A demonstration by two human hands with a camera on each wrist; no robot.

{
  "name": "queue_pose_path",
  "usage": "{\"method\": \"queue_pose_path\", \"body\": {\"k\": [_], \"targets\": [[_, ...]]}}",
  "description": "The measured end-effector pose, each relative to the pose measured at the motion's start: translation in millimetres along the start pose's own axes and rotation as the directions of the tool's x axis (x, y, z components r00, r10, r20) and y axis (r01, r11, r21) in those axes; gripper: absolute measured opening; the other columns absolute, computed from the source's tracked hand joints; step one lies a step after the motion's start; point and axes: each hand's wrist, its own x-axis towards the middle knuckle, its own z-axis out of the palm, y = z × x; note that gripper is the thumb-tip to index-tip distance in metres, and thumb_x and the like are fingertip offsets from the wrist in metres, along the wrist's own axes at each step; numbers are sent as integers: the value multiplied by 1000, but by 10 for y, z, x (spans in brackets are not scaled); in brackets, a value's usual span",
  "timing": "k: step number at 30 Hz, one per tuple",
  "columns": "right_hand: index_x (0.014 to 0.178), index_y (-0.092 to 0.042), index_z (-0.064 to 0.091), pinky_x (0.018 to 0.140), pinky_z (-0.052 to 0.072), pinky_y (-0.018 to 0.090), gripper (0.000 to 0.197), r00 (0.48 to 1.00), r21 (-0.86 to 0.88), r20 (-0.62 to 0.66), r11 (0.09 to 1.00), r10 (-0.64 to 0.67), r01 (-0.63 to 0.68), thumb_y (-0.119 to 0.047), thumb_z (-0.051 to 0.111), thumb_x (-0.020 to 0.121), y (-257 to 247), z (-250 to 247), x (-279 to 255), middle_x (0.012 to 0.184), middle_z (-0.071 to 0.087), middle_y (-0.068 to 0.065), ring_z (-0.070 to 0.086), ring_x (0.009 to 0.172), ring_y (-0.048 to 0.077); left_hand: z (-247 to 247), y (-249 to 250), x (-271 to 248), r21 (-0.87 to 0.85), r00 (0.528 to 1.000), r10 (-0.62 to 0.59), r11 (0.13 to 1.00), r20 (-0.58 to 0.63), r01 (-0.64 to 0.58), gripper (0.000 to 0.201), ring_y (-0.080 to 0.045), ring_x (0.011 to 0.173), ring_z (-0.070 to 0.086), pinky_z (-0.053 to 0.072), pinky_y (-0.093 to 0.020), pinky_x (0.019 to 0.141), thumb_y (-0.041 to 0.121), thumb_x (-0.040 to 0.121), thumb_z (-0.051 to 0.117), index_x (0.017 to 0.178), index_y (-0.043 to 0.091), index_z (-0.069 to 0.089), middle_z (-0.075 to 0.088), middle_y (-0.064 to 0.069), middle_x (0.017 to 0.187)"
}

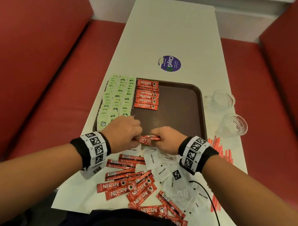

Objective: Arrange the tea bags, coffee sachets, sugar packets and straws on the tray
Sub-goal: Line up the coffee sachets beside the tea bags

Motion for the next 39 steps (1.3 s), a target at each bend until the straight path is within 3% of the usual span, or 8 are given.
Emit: {"method": "queue_pose_path", "body": {"k": [5, 10, 12, 18, 24, 32, 36, 39], "targets": [[65, -35, 44, 66, 39, 30, 35, 995, -115, -98, 993, -7, -4, -19, 60, 92, 137, -51, 73, 70, 51, -11, 48, 66, 7, 8, -106, 160, -84, 988, -116, 989, 102, 125, 19, -7, 90, 48, 41, -31, 83, 48, 90, 64, 103, 34, 66, 60, 16, 96], [92, -31, 56, 69, 44, 32, 9, 981, -133, -182, 987, 66, -91, -22, 59, 92, 216, -106, 117, 81, 60, -9, 57, 77, 16, 60, -248, 419, 12, 963, -226, 974, 150, 227, 12, -11, 95, 48, 38, -37, 92, 42, 94, 60, 101, 36, 69, 65, 17, 98], [101, -25, 47, 68, 47, 35, 14, 966, -101, -224, 983, 130, -156, -29, 57, 93, 246, -131, 116, 85, 62, -3, 60, 76, 19, 79, -343, 563, 86, 940, -312, 949, 140, 303, 12, -12, 97, 49, 37, -38, 93, 43, 94, 60, 99, 36, 69, 67, 16, 97], [84, -23, 44, 67, 44, 37, 25, 968, -134, -211, 978, 133, -163, -47, 42, 88, 367, -151, 96, 81, 51, -3, 51, 73, 18, 172, -590, 950, 244, 852, -482, 868, 204, 432, 15, -19, 107, 52, 37, -41, 93, 51, 93, 60, 96, 37, 66, 68, 8, 100], [71, -24, 39, 72, 41, 38, 28, 968, -5, -202, 988, 152, -156, -27, 38, 100, 459, -149, 108, 78, 46, 0, 48, 75, 21, 173, -681, 1190, 272, 827, -536, 832, 168, 484, 15, -24, 112, 52, 39, -43, 95, 48, 90, 66, 100, 37, 69, 67, 5, 109], [76, -26, 43, 67, 35, 28, 23, 963, -5, -217, 986, 160, -165, -15, 48, 96, 442, -224, 201, 77, 46, -6, 46, 68, 10, 93, -682, 1216, 159, 856, -505, 859, 107, 487, 18, -22, 102, 55, 42, -42, 91, 50, 89, 65, 89, 32, 66, 66, 4, 99], [88, -22, 48, 72, 35, 27, 13, 961, -29, -233, 987, 150, -161, -14, 49, 98, 446, -250, 228, 83, 46, -6, 47, 76, 14, -26, -550, 1124, -180, 951, -290, 935, 104, 305, 30, -10, 85, 58, 43, -30, 75, 54, 92, 58, 92, 29, 73, 67, 11, 89], [89, -24, 46, 73, 33, 26, 14, 960, -24, -258, 992, 112, -123, -15, 51, 99, 426, -277, 231, 82, 43, -9, 45, 77, 13, -94, -393, 1031, -215, 980, -90, 968, 178, 128, 20, -6, 81, 54, 36, -25, 70, 49, 89, 66, 94, 32, 73, 64, 16, 84]]}}
